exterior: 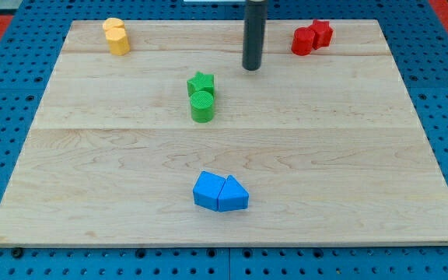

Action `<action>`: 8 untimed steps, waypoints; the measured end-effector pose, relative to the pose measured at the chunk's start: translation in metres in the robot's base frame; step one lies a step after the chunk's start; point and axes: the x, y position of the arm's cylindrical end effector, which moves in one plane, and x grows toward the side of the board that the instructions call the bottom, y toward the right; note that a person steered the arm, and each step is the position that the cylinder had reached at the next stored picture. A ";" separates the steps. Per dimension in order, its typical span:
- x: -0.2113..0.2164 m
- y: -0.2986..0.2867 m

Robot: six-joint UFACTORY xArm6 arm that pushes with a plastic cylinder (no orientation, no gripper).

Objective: Move the blue cube towards the top center of the board

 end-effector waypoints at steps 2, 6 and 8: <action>0.054 -0.065; 0.252 0.065; 0.269 -0.012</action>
